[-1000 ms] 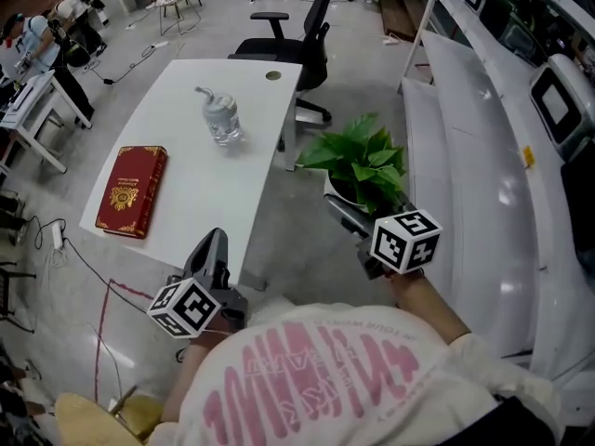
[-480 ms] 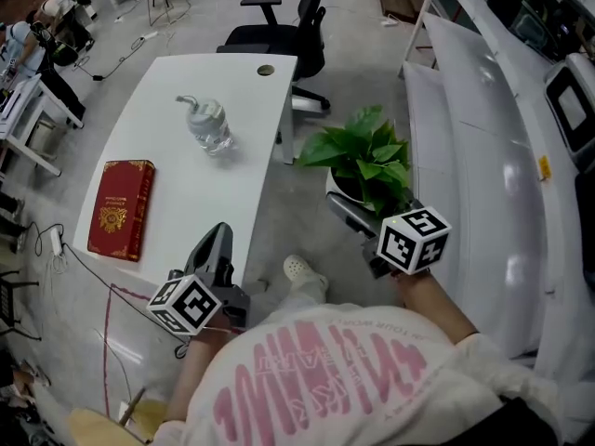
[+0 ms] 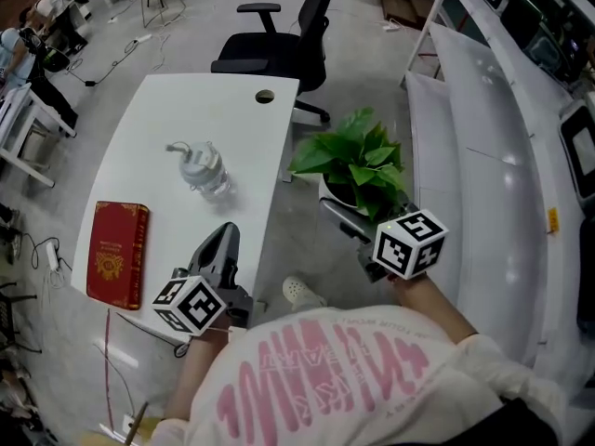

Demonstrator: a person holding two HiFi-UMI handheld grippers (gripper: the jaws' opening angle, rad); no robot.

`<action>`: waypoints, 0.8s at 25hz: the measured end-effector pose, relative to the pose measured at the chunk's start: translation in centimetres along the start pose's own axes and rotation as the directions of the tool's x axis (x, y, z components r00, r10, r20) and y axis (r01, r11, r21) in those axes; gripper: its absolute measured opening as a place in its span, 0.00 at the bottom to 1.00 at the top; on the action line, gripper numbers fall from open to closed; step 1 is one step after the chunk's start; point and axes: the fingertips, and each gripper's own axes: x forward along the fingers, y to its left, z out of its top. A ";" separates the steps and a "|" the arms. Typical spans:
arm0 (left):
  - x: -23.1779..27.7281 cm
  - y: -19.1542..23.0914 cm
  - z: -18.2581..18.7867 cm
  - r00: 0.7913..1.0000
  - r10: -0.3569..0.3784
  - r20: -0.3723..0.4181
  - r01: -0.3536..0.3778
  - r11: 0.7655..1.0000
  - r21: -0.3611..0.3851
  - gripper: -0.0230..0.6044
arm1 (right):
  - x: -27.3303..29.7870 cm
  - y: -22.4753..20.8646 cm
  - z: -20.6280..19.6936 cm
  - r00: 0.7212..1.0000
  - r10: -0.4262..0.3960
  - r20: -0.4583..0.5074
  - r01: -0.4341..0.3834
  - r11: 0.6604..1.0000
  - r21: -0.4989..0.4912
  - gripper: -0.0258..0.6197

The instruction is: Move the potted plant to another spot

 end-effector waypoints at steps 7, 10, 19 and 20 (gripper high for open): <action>3.7 0.6 3.4 1.000 -0.006 0.029 0.005 0.999 0.042 0.04 | 4.5 -1.6 2.3 0.999 0.033 -0.024 -0.033 0.999 -0.013 0.83; 4.4 1.4 4.2 0.999 0.003 0.037 -0.005 0.999 0.040 0.04 | 6.3 -2.2 2.8 0.999 0.042 -0.032 -0.043 0.999 -0.020 0.83; 4.6 4.7 5.8 0.992 0.086 0.093 -0.089 0.996 0.030 0.04 | 11.8 -2.8 3.3 0.992 0.102 -0.068 -0.105 0.994 -0.041 0.83; 4.4 5.0 5.9 0.990 0.097 0.098 -0.101 0.994 0.030 0.04 | 12.4 -2.8 3.3 0.992 0.107 -0.072 -0.110 0.993 -0.041 0.83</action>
